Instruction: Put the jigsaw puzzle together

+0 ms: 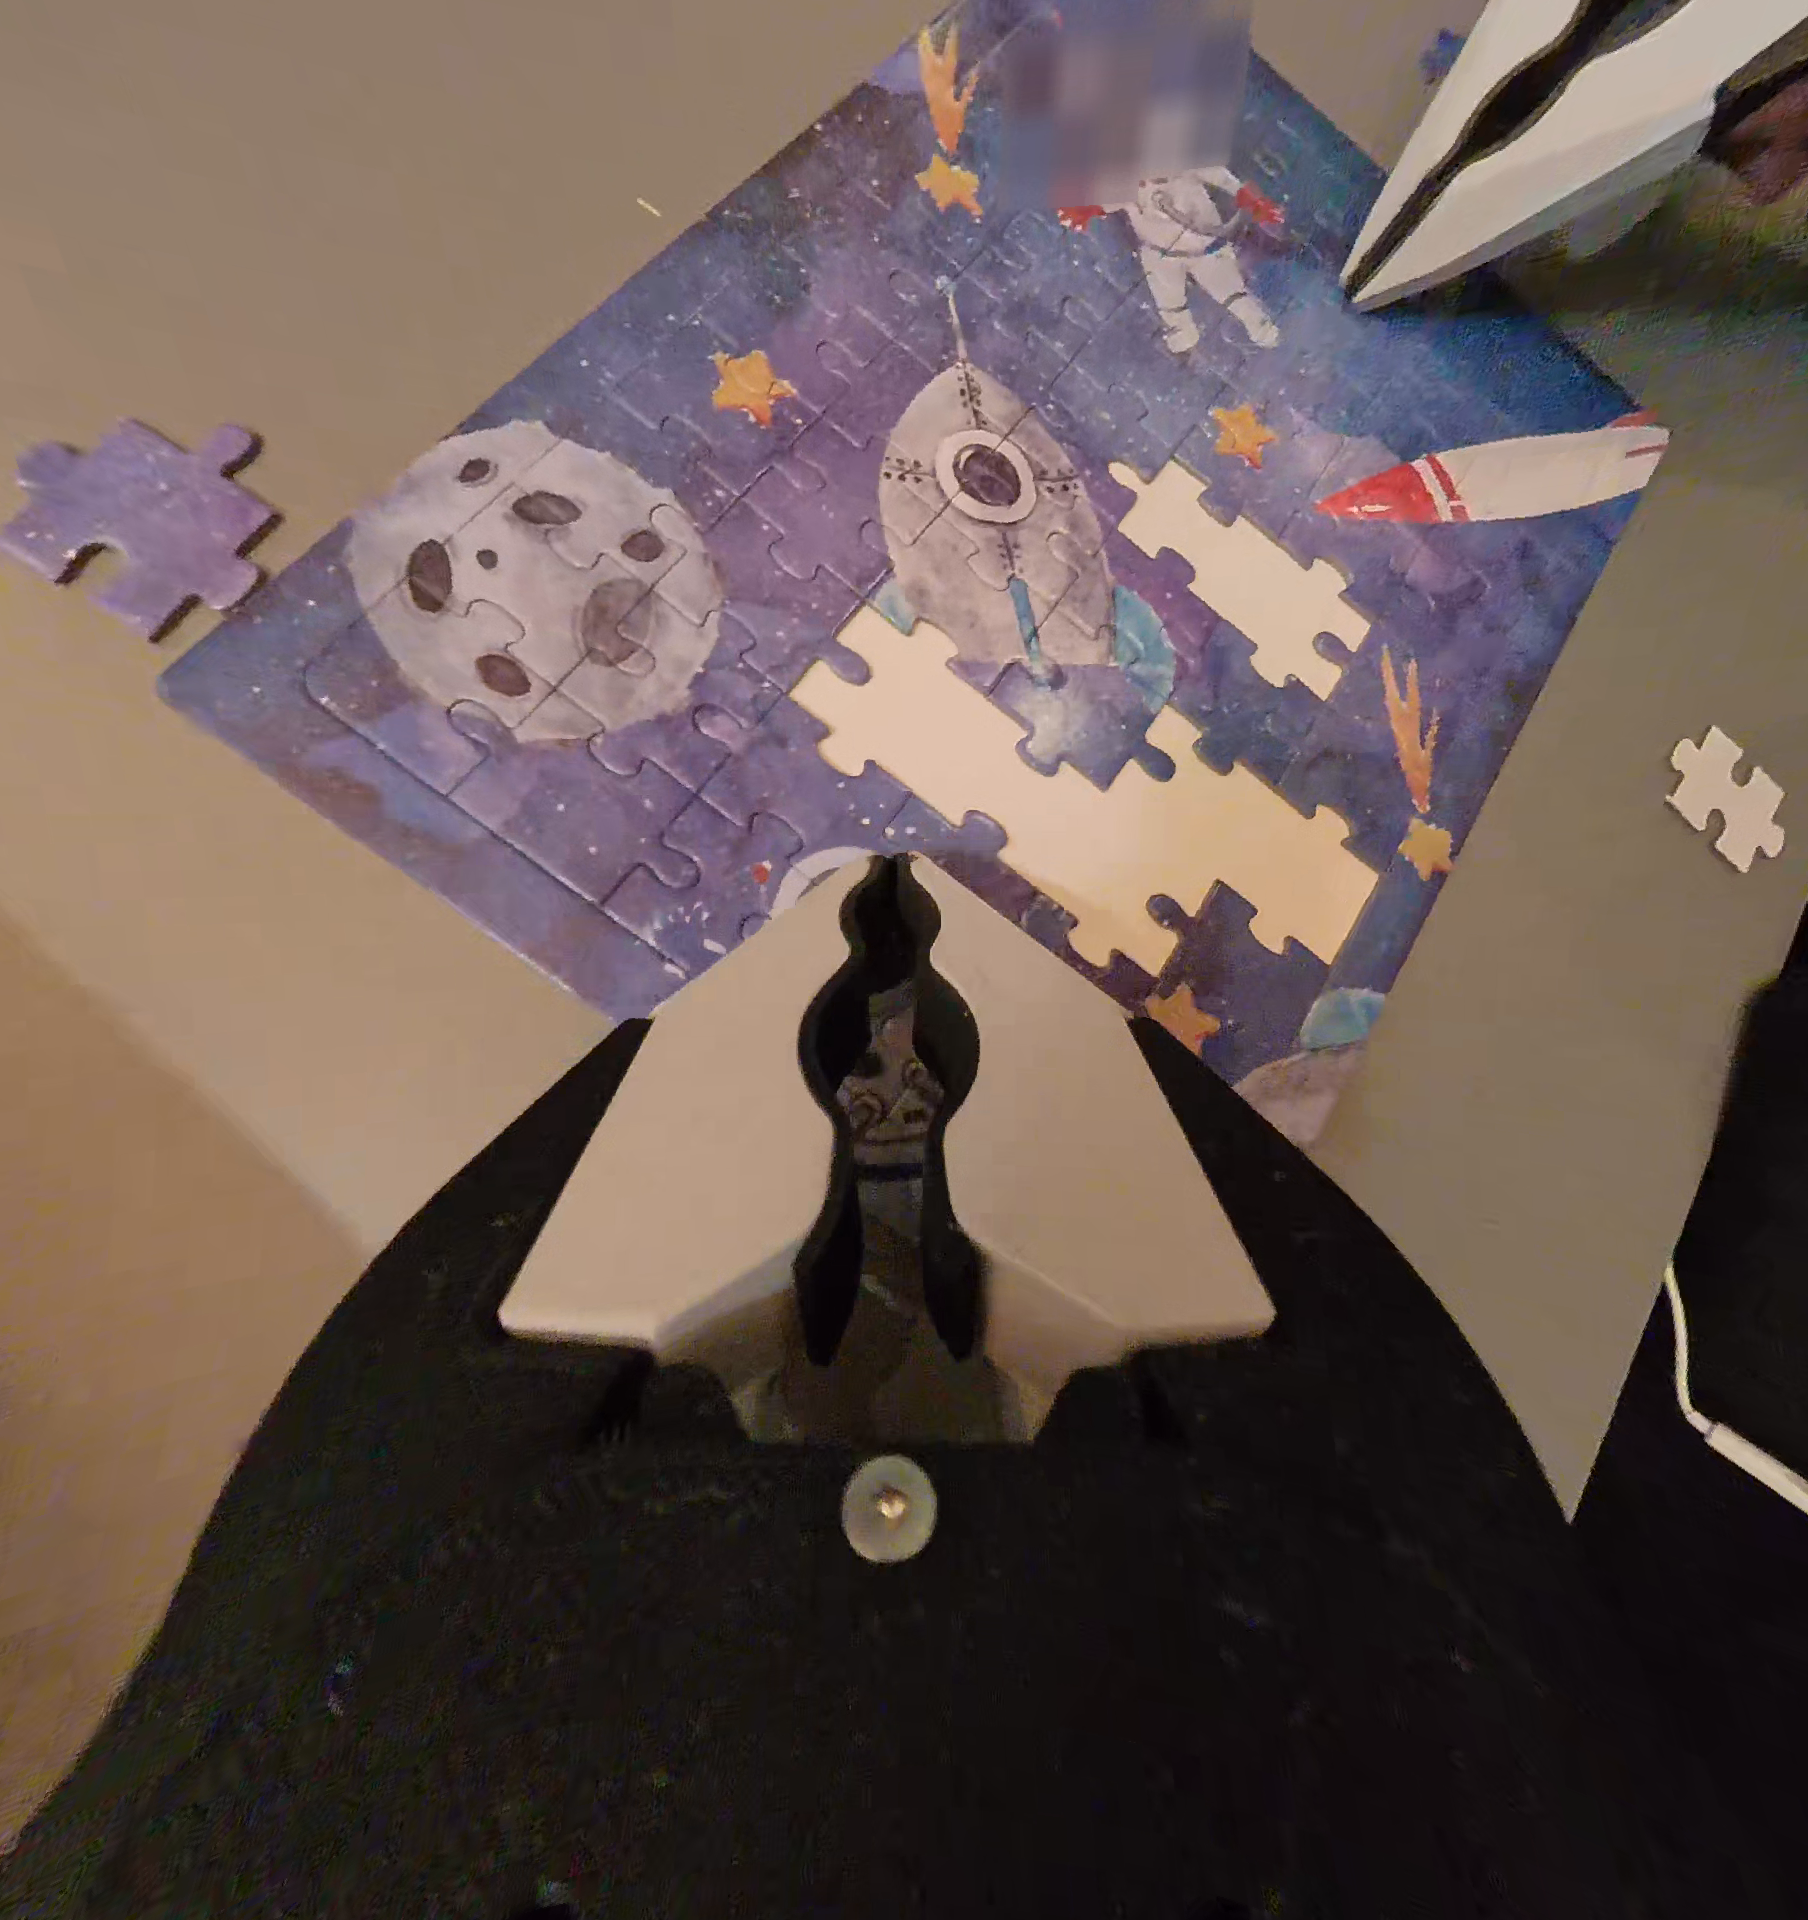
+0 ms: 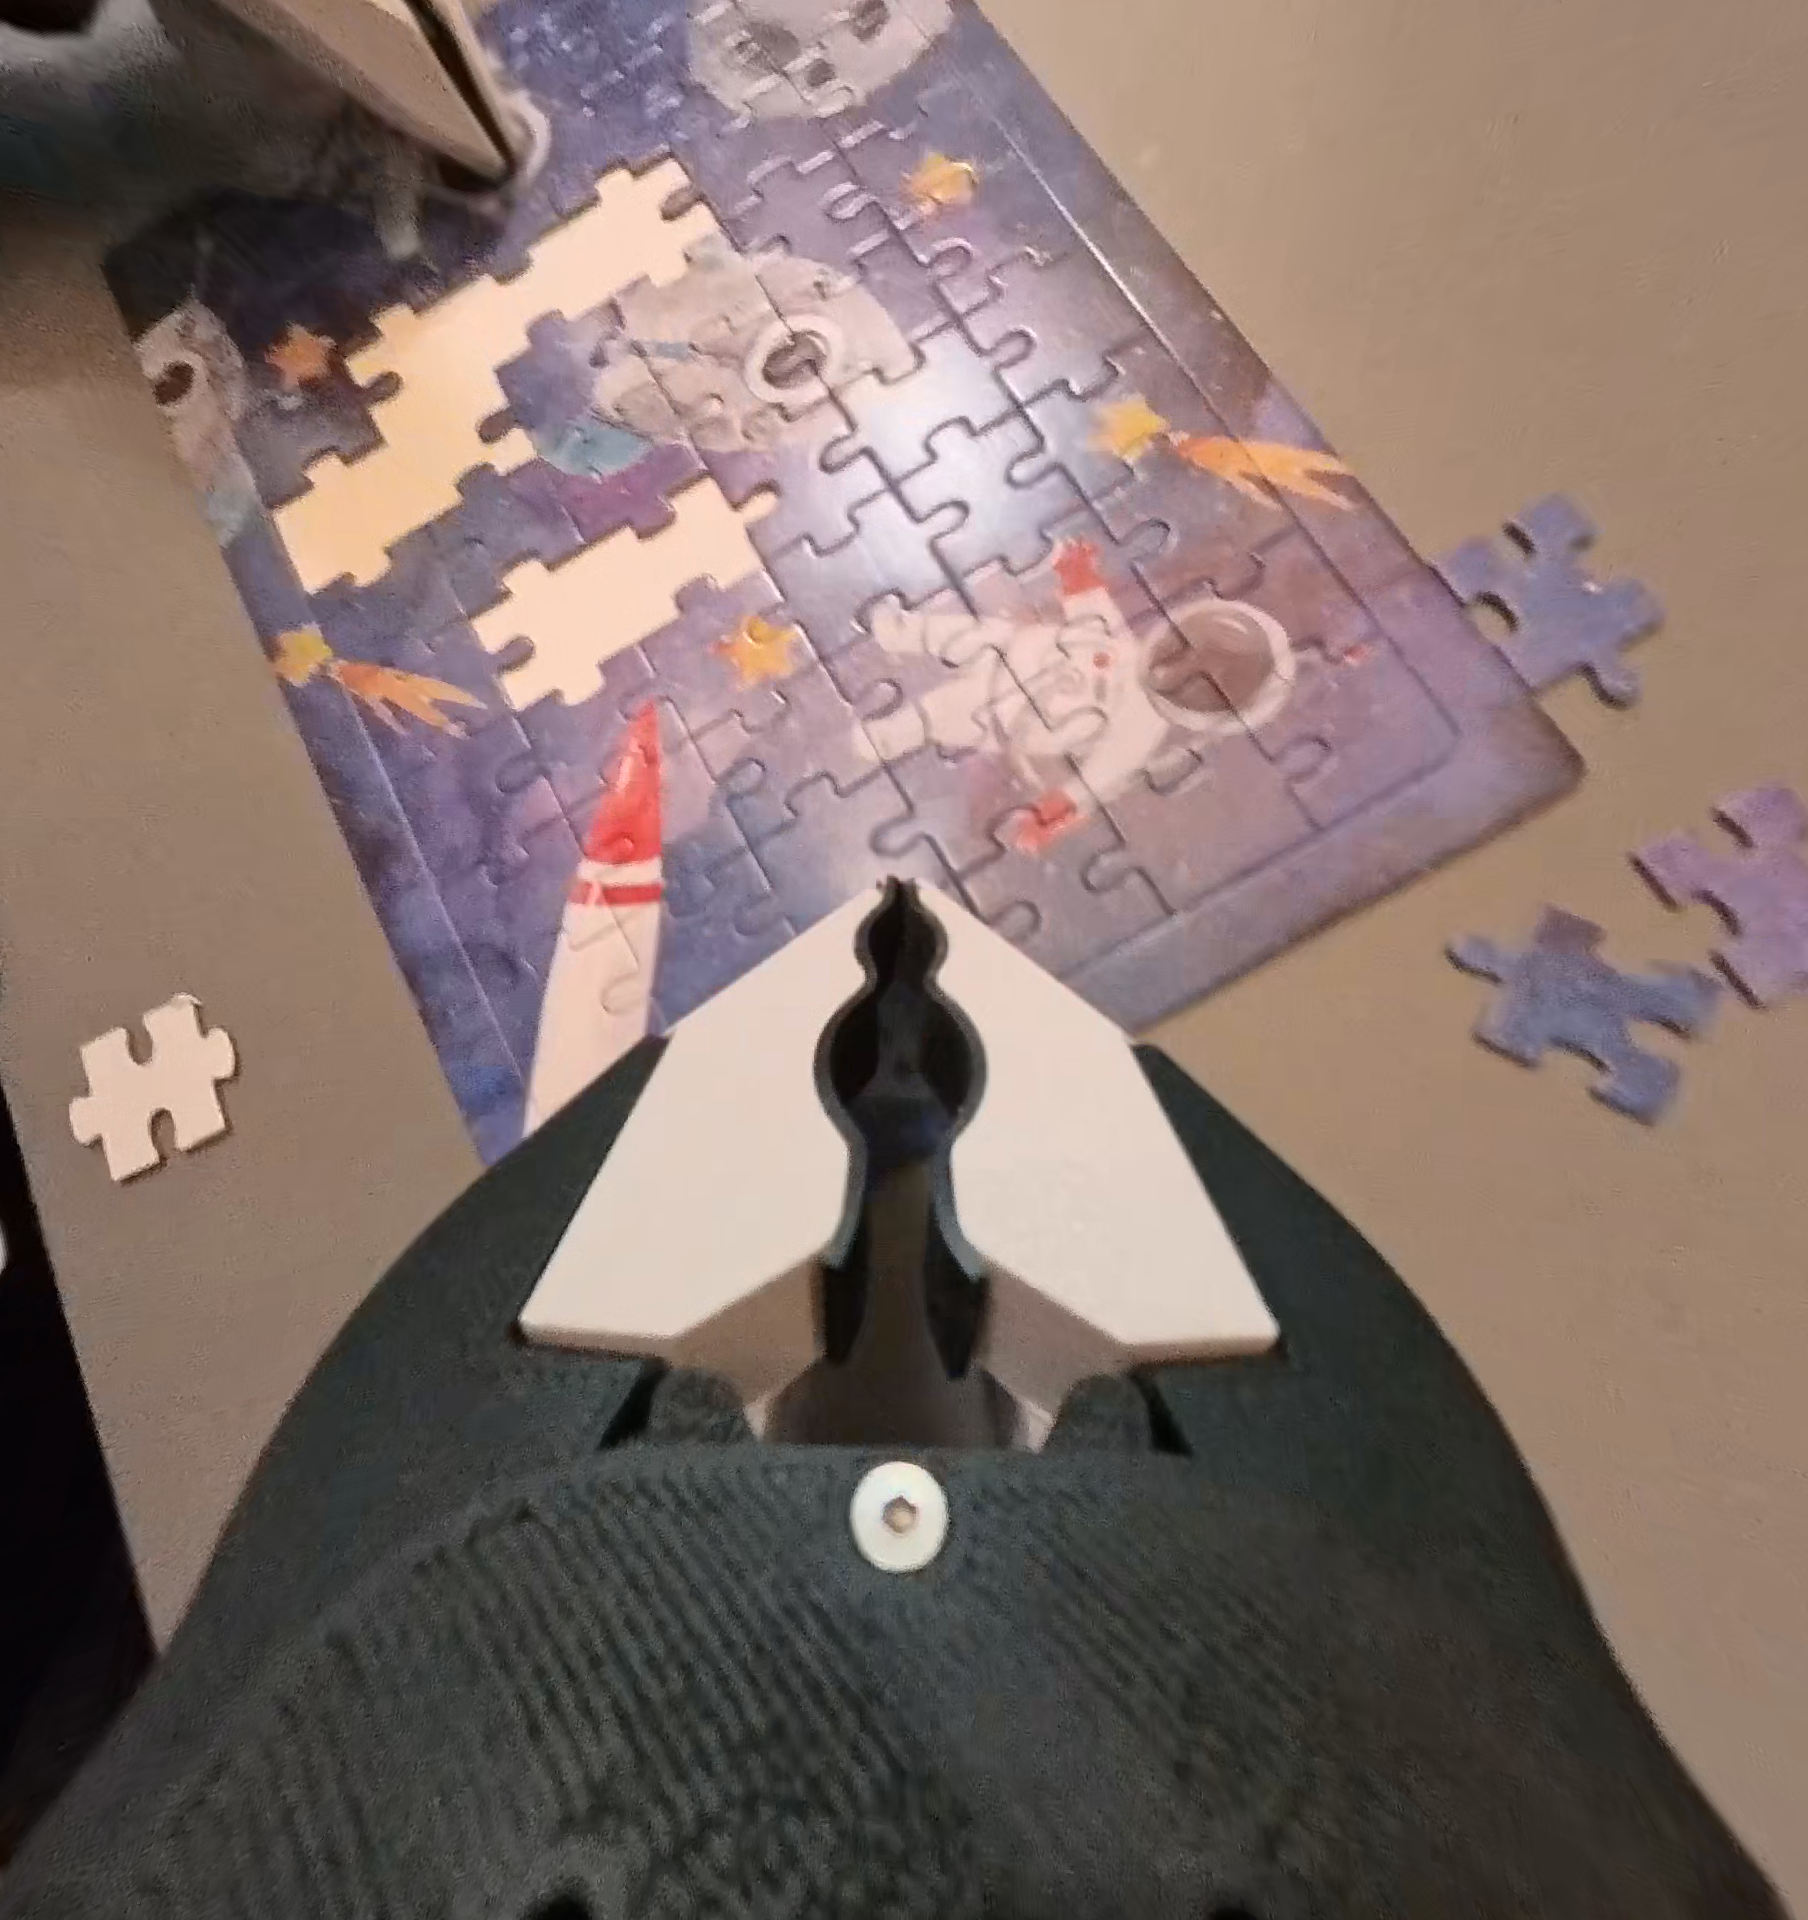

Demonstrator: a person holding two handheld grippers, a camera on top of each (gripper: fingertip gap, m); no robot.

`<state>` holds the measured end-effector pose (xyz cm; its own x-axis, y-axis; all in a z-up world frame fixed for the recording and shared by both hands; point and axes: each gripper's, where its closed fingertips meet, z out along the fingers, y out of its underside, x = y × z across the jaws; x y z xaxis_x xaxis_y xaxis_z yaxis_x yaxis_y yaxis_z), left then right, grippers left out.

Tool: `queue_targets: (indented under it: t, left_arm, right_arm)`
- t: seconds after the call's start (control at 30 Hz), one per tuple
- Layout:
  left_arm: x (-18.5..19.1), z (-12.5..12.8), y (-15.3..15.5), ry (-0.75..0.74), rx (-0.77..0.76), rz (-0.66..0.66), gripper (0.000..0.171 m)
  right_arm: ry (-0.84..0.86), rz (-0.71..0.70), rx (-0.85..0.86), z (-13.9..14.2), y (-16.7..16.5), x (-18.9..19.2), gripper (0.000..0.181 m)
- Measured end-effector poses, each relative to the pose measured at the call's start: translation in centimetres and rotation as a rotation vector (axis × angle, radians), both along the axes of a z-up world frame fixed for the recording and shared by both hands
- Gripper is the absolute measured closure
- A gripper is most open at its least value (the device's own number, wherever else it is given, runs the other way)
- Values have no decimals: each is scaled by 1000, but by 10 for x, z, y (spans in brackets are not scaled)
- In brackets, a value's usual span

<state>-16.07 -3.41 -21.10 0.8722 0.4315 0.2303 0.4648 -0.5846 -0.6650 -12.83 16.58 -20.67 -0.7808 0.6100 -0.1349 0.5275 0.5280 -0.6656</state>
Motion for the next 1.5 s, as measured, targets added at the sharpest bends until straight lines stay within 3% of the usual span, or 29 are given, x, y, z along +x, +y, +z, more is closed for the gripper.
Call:
queue_targets:
  t: [0.13, 0.2, 0.33, 0.5, 0.63, 0.77, 1.03, 1.3, 1.4, 1.5]
  left_arm:
    - [-10, -1, -25, 72, -105, 50, 171]
    - [-9, 0, -33, 92, -141, 59, 171]
    - [14, 14, -16, 69, -39, -19, 171]
    - [53, 11, 13, 60, -46, -185, 171]
    - [66, -1, 20, 84, -94, -221, 171]
    - [58, -1, 0, 75, -112, -147, 171]
    - [47, 2, -40, 69, -135, -28, 171]
    - [-13, 39, -15, 196, 61, 127, 171]
    - [-42, 32, 0, 262, -9, 83, 171]
    - [-74, 25, 11, 268, -58, 50, 171]
  right_arm:
    - [38, -82, 98, 0, 33, 0, 181]
    - [58, -85, 74, 4, 27, 2, 181]
    - [60, 25, -77, 15, -35, 15, 181]
    - [58, 237, -99, 9, -114, 37, 181]
    - [61, 323, -33, -2, -134, 50, 181]
    - [30, 295, 0, -3, -110, 55, 181]
    - [57, 100, 206, 1, -14, 50, 181]
    - [390, -77, 92, 85, 22, -32, 181]
    - [435, -140, 43, 92, 40, -70, 181]
    - [471, -256, 15, 78, 71, -105, 181]
